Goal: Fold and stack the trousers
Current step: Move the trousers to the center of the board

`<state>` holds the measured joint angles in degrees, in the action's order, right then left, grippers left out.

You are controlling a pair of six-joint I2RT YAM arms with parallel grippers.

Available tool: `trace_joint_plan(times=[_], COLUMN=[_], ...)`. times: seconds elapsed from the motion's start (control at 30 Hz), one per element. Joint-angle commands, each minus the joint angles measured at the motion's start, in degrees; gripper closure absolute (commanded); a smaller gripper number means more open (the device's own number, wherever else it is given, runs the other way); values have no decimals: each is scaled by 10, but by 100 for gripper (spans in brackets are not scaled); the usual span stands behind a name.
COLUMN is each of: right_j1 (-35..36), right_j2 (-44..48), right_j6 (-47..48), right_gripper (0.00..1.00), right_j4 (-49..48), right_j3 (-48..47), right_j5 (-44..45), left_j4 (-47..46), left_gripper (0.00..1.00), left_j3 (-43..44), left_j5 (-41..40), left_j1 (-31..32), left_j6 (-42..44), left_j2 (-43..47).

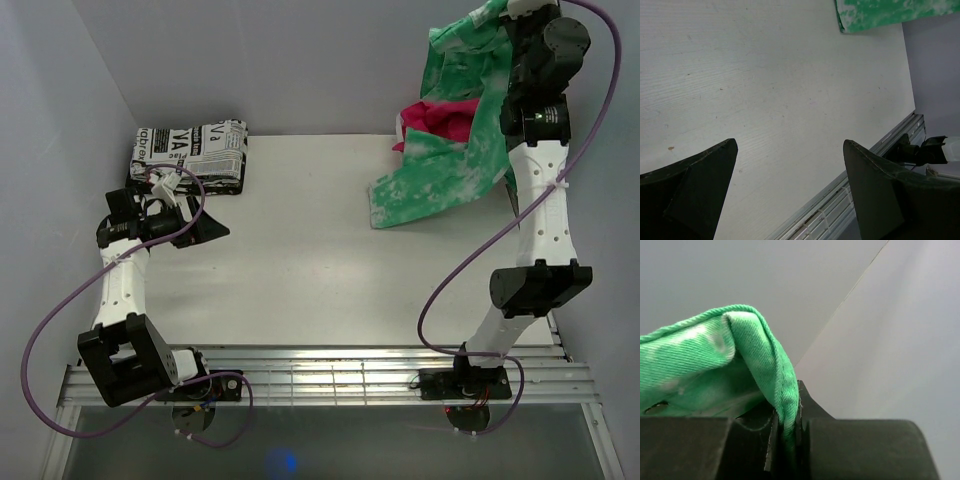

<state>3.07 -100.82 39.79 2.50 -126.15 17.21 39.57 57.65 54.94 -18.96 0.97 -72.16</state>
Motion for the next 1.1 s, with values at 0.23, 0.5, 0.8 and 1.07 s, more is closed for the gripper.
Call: trace_joint_plan(times=[0.23, 0.5, 0.8, 1.07], right_j1=[9, 19, 169, 284], right_j2=[134, 175, 213, 193], right_j6=[-164, -360, -452, -443], right_gripper=[92, 92, 92, 92], right_j4=[-211, -236, -188, -139], right_j3=[-9, 5, 104, 253], right_j5=[-170, -369, -408, -357], left_j4=[-53, -204, -223, -206], left_gripper=[2, 2, 2, 2], left_j3=[19, 6, 35, 27], left_j5=[31, 53, 45, 45], left_j1=[-1, -2, -1, -1], left_j6=[-22, -77, -101, -91], left_j2=[37, 134, 149, 163])
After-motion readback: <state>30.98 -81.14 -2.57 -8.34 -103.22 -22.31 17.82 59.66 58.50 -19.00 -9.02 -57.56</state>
